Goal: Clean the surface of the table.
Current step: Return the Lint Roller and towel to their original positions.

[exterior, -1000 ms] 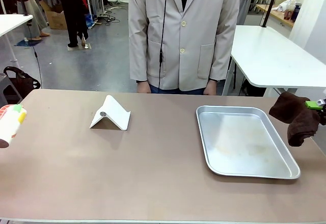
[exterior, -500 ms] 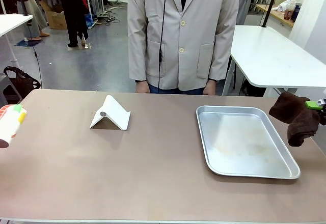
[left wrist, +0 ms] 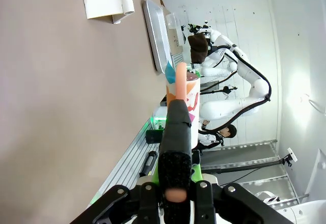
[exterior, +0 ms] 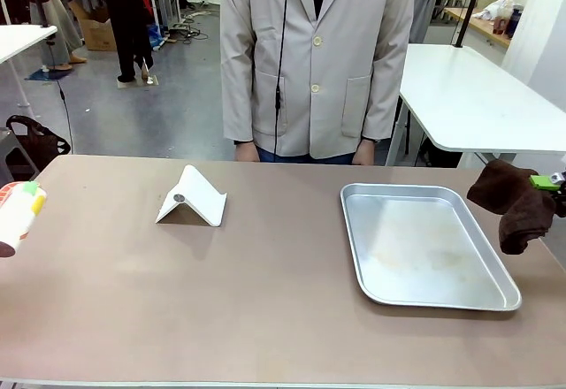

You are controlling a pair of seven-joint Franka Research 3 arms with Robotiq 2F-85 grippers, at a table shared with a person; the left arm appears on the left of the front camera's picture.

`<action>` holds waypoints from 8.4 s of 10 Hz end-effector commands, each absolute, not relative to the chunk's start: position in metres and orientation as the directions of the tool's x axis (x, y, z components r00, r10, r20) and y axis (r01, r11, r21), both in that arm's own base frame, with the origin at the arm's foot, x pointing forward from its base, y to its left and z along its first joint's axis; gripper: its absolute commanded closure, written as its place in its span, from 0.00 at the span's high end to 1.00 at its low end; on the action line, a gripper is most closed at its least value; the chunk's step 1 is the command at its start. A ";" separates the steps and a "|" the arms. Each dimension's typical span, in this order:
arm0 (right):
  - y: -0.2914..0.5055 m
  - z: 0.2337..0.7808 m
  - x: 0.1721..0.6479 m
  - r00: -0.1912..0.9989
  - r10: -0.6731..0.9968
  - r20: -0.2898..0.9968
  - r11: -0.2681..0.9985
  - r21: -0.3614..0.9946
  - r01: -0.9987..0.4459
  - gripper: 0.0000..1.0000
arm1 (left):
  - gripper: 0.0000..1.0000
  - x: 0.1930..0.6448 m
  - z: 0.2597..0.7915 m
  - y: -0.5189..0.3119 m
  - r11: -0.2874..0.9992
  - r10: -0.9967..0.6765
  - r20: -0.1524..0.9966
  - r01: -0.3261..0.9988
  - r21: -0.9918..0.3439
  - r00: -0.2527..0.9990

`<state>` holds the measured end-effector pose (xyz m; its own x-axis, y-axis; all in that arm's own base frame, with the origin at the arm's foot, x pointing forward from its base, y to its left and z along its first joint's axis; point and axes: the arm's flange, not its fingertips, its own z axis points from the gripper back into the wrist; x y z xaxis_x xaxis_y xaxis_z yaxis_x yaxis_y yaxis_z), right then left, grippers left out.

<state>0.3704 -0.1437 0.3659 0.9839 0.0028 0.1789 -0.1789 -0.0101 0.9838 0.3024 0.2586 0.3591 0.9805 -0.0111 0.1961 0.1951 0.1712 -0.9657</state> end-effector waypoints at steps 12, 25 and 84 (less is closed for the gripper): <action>0.167 0.408 0.453 0.943 0.234 0.238 0.447 0.835 -0.322 0.11 | 0.22 0.440 0.555 -0.023 0.730 -0.018 0.148 0.114 -0.674 0.989; 0.212 0.319 0.481 0.978 0.082 0.190 0.533 0.821 -0.204 0.11 | 0.22 0.533 0.482 -0.113 0.803 -0.099 -0.051 0.050 -0.594 0.994; -0.050 0.323 0.348 0.996 -0.083 -0.023 0.030 0.999 0.026 1.00 | 1.00 0.382 0.366 0.088 0.094 0.071 0.054 0.047 -0.994 0.996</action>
<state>0.3495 -0.0500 0.3169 0.9954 -0.0955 -0.0110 0.0140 0.0311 0.9994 0.3817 0.0907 0.3656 0.9970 0.0565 0.0522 0.0460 0.1062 -0.9933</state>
